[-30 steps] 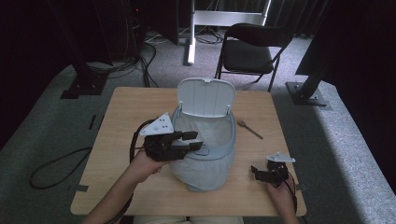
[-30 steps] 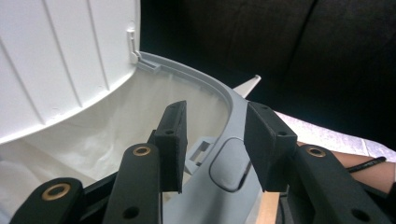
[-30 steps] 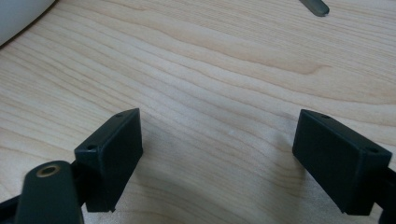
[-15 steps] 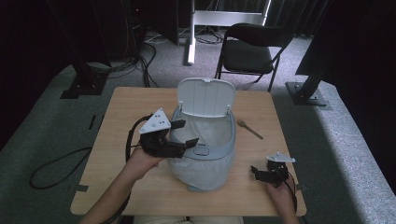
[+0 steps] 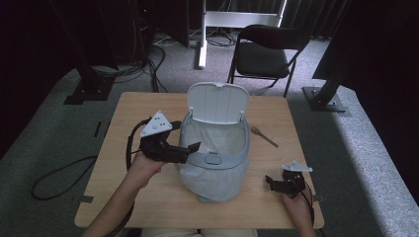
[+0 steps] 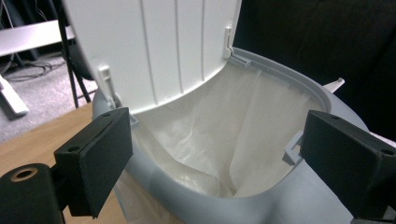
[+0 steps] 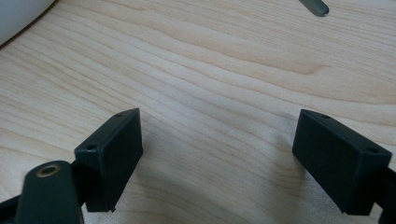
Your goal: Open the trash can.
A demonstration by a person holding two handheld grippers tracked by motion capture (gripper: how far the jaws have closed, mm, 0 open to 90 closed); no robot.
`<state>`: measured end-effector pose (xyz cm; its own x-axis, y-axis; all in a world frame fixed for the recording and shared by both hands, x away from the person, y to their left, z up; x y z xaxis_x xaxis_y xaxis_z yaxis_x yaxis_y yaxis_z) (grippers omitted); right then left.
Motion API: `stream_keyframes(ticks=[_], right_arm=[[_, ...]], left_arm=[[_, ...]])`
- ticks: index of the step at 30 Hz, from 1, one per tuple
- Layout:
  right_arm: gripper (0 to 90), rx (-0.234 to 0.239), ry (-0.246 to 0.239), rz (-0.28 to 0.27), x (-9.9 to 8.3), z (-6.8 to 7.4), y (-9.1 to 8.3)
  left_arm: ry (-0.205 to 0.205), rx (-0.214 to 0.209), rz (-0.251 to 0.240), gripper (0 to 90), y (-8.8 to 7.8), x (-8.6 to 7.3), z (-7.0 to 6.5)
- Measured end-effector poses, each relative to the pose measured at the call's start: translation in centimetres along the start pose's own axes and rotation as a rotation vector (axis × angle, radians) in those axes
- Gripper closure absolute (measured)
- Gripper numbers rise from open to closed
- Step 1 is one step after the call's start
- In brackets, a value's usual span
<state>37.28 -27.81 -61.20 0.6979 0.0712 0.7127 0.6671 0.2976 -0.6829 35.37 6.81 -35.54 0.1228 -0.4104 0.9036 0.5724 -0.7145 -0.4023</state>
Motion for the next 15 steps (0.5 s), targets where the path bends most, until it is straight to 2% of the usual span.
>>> stream_keyframes(ticks=[2, 5, 9, 12, 14, 15], right_arm=[[15.2, 0.000, 0.000, 0.000, 0.0, 0.0, 0.0], [15.2, 0.000, 0.000, 0.000, 0.0, 0.0, 0.0], [15.2, 0.000, 0.000, 0.000, 0.0, 0.0, 0.0], [15.1, 0.000, 0.000, 0.000, 0.0, 0.0, 0.0], [15.2, 0.000, -0.001, 0.000, 0.0, 0.0, 0.0], [15.2, -0.001, 0.000, 0.000, 0.0, 0.0, 0.0]], left_arm=[[-0.001, 0.006, 0.016, 1.5, 0.0, -0.3, 0.3], [0.006, 0.053, 0.017, 1.5, -0.3, -0.7, 0.9], [0.011, 0.093, -0.018, 1.5, -0.8, -1.1, 1.7], [0.000, 0.111, -0.035, 1.5, -1.1, -1.4, 2.1], [0.009, 0.132, -0.059, 1.5, -1.3, -1.7, 2.4], [0.012, 0.140, -0.055, 1.5, -1.4, -1.9, 2.5]])
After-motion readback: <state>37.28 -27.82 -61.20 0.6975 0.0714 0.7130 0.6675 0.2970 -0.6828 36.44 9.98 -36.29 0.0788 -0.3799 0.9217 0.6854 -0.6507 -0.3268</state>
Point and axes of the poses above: each handheld gripper's, and its own axes: y roughly forward along the jaws, x roughly out of its top, z roughly to its left, the point moved 9 cm from there along y, roughly forward along the jaws, and after that the axes turned 12 degrees about y, right-handed, at the moved point
